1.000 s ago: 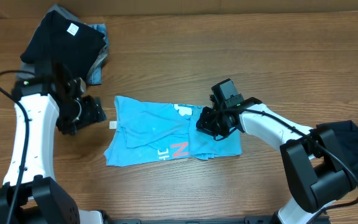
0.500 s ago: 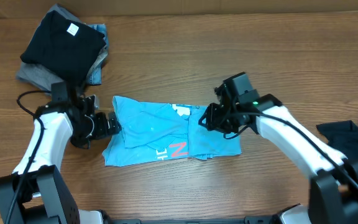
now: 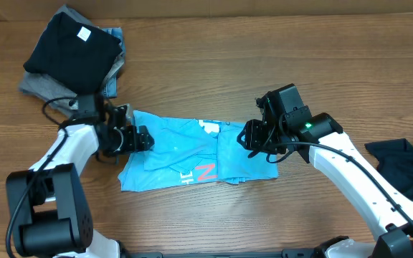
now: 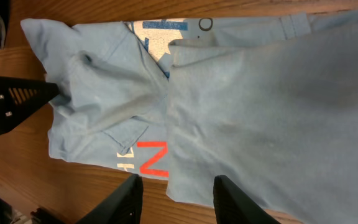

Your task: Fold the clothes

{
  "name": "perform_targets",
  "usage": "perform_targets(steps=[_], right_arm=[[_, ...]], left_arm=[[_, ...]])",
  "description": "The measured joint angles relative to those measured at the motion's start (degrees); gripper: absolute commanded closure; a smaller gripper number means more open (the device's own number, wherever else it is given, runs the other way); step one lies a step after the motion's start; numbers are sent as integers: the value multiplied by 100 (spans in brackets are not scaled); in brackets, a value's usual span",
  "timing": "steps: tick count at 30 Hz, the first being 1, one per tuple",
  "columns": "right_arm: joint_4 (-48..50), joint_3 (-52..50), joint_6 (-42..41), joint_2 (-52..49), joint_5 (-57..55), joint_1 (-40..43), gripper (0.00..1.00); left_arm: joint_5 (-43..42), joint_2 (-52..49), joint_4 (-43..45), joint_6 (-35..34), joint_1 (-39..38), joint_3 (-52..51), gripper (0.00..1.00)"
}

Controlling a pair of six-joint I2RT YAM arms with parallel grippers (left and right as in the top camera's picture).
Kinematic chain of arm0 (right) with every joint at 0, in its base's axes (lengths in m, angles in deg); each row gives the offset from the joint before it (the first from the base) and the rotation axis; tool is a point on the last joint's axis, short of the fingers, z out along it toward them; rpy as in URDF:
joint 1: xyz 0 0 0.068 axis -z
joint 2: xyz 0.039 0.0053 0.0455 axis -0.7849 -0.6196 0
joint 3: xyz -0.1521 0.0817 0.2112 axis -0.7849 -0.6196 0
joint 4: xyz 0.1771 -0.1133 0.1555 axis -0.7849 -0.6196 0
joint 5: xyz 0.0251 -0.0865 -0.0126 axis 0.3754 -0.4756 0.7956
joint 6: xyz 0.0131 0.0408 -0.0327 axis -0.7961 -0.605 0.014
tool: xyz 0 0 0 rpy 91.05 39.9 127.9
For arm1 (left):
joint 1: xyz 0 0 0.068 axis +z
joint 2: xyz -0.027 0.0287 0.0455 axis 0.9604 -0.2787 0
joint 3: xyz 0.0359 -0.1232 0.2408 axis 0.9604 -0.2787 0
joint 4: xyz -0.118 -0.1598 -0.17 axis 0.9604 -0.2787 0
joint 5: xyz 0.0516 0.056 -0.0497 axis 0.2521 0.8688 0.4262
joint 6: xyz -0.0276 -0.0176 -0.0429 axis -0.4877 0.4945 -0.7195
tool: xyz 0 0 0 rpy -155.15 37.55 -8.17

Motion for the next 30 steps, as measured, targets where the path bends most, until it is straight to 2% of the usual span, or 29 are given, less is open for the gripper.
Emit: perform_targets(steps=[2,4,8,13,20,23,30], right_arm=[[-22,0,-2,0,-15,0,60],[-33,0,-2,0,-57,0,60],[-120,0,-2,0,-232,0,60],[-162,0,2,2,-457,127,60],[-374,0,-2,63,-579,837,60],[-485,0,2,168,-610,1272,60],[-525,0,87,236,-645,1989,59]], left_arm=[[55,-85,42,61,-120,35,50],[48,-177,48,105,-210,66,77],[7,-295,-7,131,-256,74,95],[-114,-367,-529,127,-212,229,96],[328,-761,-2524,116,125,1073,96],[636,-807,-3388,79,256,1941,96],[817,-782,-4417,-240,52,4013,96]])
